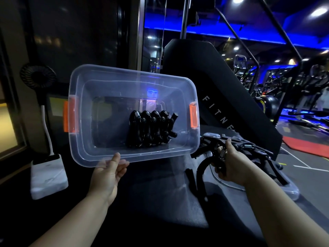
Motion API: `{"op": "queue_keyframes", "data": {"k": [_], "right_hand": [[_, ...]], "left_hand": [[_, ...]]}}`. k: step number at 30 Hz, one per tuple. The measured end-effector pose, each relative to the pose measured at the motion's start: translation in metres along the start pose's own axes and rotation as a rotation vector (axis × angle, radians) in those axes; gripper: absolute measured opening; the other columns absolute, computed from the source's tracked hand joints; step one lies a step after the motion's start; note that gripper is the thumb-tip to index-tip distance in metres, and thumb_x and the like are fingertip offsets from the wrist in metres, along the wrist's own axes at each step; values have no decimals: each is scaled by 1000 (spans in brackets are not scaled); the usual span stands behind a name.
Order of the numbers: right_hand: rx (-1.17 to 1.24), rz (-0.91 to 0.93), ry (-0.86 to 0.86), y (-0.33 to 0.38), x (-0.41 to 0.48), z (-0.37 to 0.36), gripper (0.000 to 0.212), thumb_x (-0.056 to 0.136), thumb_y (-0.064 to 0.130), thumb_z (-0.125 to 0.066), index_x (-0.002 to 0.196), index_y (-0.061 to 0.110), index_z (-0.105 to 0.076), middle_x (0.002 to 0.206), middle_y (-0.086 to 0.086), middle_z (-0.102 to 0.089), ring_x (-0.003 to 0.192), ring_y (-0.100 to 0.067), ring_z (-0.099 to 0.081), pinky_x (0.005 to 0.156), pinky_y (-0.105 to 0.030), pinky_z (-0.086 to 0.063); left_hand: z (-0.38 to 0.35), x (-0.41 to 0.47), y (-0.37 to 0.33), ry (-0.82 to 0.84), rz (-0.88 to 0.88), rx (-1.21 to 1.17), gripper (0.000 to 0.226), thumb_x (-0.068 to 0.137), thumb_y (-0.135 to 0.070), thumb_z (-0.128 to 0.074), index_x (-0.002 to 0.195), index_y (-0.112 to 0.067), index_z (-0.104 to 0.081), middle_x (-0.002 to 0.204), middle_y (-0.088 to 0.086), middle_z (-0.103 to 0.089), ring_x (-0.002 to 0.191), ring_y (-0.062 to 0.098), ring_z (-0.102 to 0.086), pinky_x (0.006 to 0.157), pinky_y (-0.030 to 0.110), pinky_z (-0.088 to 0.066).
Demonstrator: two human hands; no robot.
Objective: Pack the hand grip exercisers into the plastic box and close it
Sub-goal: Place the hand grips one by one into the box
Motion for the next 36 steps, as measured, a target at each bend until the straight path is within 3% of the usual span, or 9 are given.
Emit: {"op": "queue_keyframes", "data": {"k": [4, 11, 14, 17, 19, 21, 25, 30, 36], "right_hand": [[-24, -22, 60, -1, -8, -3, 50, 87, 69, -39, 75, 22, -52, 79, -6, -55, 58, -17, -53, 59, -25, -38], [-158, 74, 23, 2, -31, -12, 35, 76, 51, -68, 76, 18, -59, 66, -3, -53, 52, -13, -47, 52, -23, -33], [-423, 251, 30, 13, -49, -22, 50, 57, 62, -77, 79, 18, -74, 71, -4, -52, 57, -15, -39, 54, -26, -29], [-731, 441, -54, 27, -67, -31, 69, 42, 72, -76, 94, 27, -75, 80, 9, -66, 74, -8, -59, 71, -28, -48], [-903, 487, -152, 33, -83, -38, 43, 51, 67, -79, 80, 39, -66, 81, 10, -72, 80, -7, -66, 79, -31, -52], [-1060, 575, -199, 39, -100, -51, 30, 55, 66, -77, 67, 42, -63, 78, 10, -69, 77, -5, -64, 74, -31, -52], [-1211, 724, -246, 46, -118, -69, 49, 50, 74, -69, 89, 44, -68, 90, 16, -53, 84, -5, -55, 68, -25, -43], [-1248, 875, -182, 54, -118, -97, 64, 51, 68, -77, 108, 43, -64, 94, 12, -47, 84, -9, -52, 70, -25, -42], [-1265, 928, -78, 47, -85, -139, 73, 56, 62, -80, 121, 34, -62, 105, 3, -46, 95, -18, -56, 84, -30, -49]], "left_hand": [[0, -1, -1, -6, 3, -5, 17, 91, -25, -59, 85, -9, -54, 71, 4, -67, 64, 8, -68, 67, 24, -50], [0, -1, 0, -5, 12, -7, 18, 90, -25, -59, 87, -8, -55, 65, 0, -69, 63, 7, -68, 66, 23, -51], [-1, -2, 0, -6, 12, -4, 17, 92, -24, -58, 85, -8, -55, 68, 2, -68, 64, 8, -68, 70, 25, -50], [-1, -3, -1, -4, 10, -6, 18, 92, -24, -57, 83, -8, -55, 71, 5, -67, 65, 8, -67, 71, 26, -50], [-1, -2, -1, -1, 15, -9, 18, 92, -24, -58, 83, -8, -55, 72, 5, -67, 66, 9, -68, 71, 26, -50], [-1, -2, -1, -1, 20, -14, 18, 92, -24, -58, 83, -9, -55, 72, 5, -67, 66, 9, -68, 71, 26, -49], [-1, -3, -1, 1, 24, -16, 18, 92, -25, -58, 85, -8, -55, 73, 5, -68, 68, 11, -67, 71, 26, -50], [0, -1, 1, 6, 32, -28, 19, 91, -25, -58, 87, -7, -55, 67, 1, -69, 64, 8, -68, 70, 26, -49], [-1, -4, -1, 11, 38, -30, 19, 91, -25, -57, 86, -7, -55, 70, 4, -68, 69, 12, -66, 70, 25, -49]]}}
Point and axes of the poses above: each hand's wrist, its own x-axis towards the middle knuckle, its own z-axis out of the back of the hand, y = z × x, the point moved 6 cm from there along x, towards the middle knuckle
